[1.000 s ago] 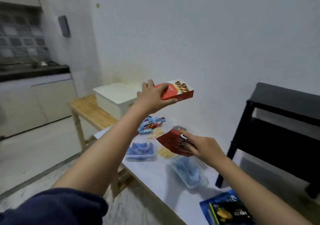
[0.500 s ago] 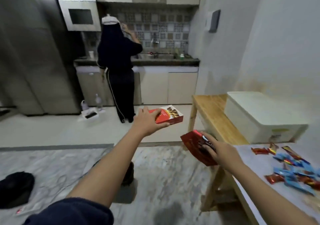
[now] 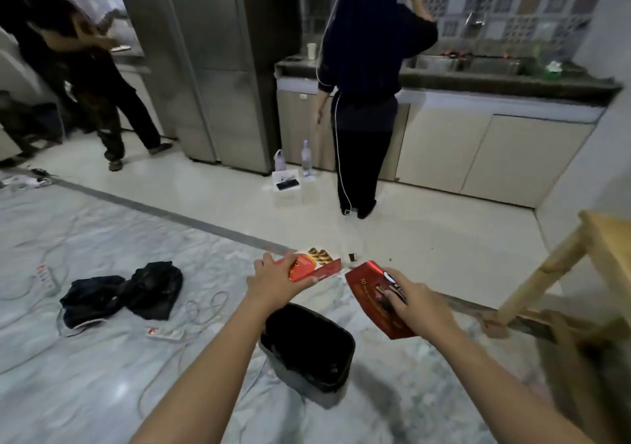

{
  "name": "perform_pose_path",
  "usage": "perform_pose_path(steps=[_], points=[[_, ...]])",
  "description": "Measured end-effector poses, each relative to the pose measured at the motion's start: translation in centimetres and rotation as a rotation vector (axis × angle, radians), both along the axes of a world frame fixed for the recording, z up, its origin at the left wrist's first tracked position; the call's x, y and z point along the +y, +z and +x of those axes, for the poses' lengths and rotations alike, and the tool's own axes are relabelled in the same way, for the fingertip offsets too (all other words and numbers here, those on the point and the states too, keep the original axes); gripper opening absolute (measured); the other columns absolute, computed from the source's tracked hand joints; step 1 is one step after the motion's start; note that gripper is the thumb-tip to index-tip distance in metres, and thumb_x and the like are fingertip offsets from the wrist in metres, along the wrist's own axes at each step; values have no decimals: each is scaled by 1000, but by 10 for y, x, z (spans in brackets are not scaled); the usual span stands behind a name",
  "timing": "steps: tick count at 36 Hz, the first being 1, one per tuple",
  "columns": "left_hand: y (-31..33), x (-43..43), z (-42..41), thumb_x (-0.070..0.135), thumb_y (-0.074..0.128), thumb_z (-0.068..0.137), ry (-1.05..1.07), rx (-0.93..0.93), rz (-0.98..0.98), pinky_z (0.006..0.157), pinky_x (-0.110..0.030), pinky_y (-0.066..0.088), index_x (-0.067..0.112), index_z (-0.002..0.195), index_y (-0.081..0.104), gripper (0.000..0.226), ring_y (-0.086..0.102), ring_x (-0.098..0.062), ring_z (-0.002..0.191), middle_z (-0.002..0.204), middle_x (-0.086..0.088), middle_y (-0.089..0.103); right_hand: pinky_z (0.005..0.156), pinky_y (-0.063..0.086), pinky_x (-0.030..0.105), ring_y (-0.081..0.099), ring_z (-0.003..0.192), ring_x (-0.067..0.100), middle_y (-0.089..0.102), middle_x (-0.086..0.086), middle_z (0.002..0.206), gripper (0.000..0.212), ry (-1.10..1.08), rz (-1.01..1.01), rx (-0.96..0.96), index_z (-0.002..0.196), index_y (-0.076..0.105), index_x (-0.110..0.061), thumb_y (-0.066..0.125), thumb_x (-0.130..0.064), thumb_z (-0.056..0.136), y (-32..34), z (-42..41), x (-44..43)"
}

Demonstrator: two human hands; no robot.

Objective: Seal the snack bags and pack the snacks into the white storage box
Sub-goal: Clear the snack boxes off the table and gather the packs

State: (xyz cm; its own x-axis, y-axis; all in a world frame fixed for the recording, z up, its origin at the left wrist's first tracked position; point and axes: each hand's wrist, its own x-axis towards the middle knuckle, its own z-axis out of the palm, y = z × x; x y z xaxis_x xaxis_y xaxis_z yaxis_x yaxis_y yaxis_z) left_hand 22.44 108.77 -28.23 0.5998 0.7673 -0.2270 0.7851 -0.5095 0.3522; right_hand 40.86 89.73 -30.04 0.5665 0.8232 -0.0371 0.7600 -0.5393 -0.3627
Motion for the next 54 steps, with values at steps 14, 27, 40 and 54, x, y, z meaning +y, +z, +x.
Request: perform_pose_path(steps=[14,27,40,54], points=[[-306,92,44,86,37,68,373,232,-438,108,-55,26,39,139,31,86,24,-39,134,147,-16,26,76,51,38,62,94,30,64,10,104,45,-46,-215,397,138,31,-30,39,-32,94,-301,19,163],[-483,123,66,74,42,77,343,334,-476,108,-52,29,26,140,34,79,27,-37,134,146,-16,28,88,50,39,60,107,30,58,12,124,76,-89,-365,709,149,2,-21,49,-36,92,-477,-10,195],[-329,110,85,58,46,87,69,215,-448,108,-42,35,13,144,29,75,31,-28,136,150,-9,29,98,45,35,48,121,24,45,12,138,51,-160,-339,675,140,31,-12,47,-25,93,-302,25,162],[-82,-33,140,52,49,89,-409,0,-271,108,-38,33,11,140,35,67,34,-24,134,146,-8,37,95,43,35,49,121,25,43,9,141,55,-476,-75,414,141,31,-14,50,-31,92,-33,43,1]])
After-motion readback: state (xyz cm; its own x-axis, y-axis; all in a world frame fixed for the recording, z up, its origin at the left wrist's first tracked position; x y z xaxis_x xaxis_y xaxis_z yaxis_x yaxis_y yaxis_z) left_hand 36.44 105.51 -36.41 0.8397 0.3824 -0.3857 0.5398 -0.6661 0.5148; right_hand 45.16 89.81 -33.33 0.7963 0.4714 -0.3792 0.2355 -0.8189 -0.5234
